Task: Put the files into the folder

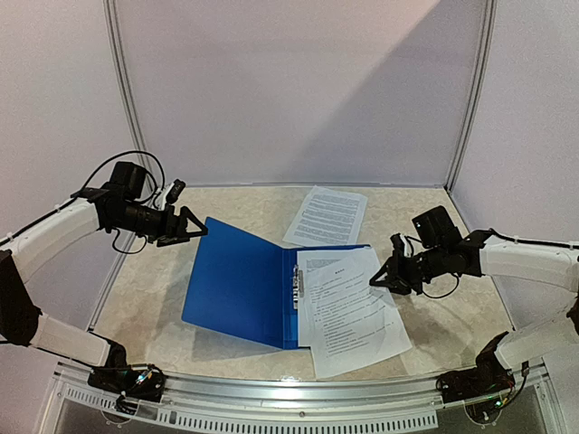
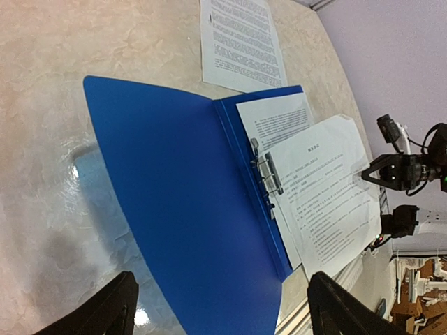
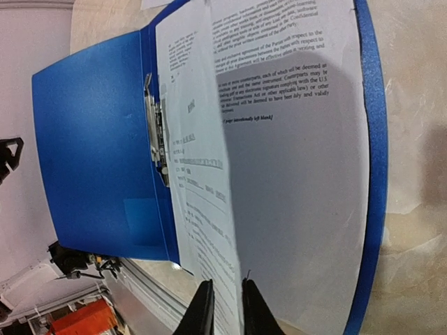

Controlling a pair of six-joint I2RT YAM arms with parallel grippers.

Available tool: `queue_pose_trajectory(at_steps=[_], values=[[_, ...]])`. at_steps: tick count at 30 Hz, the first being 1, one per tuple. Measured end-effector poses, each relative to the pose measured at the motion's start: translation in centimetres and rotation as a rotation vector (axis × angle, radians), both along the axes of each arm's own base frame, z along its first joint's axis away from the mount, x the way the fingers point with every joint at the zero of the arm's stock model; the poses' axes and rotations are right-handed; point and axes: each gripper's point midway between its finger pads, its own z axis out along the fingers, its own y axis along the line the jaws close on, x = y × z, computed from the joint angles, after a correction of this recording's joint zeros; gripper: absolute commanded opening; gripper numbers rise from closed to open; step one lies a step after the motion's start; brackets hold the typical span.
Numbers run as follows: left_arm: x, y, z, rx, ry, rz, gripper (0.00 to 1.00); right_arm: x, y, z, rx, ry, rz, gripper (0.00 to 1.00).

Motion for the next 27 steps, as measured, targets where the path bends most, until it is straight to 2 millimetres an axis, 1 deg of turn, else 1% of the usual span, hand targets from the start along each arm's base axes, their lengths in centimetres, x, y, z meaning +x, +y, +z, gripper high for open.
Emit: queue_pose_trajectory(at_steps=[1,2,6,12,16,22,27], values=[[0.0,0.0,0.0,0.000,-0.001,0.000,0.85,-0.1,0.0,-0.2,-0.001,0.008,-0.002,0.01],[0.0,0.0,0.1,-0.001,-0.003,0.000,0.86,-0.2,-0.1,-0.4,-0.002,0.014,-0.003,0.00],[-0.1,0.0,0.3,-0.004,-0.009,-0.002,0.86,-0.2,-0.1,-0.8,-0.011,0.022,0.004,0.00],[-0.1,-0.1,0.3,-0.006,-0.009,-0.003,0.86,0.5,-0.3,-1.4,-0.003,-0.013,-0.037,0.00],[-0.1,-0.1,0.3,-0.006,-0.009,-0.003,0.86,1.7,-0.4,-1.6,-0.002,-0.035,-0.083,0.00],[-0.1,-0.1,0.3,-0.006,-0.009,-0.003,0.86,3.6,-0.2,-1.0,0.027,-0.083,-0.134,0.00],[-0.1,-0.1,0.4,-0.006,-0.011,-0.003,0.86,4.3,0.8,-2.5,0.020,-0.052,-0.103,0.00]])
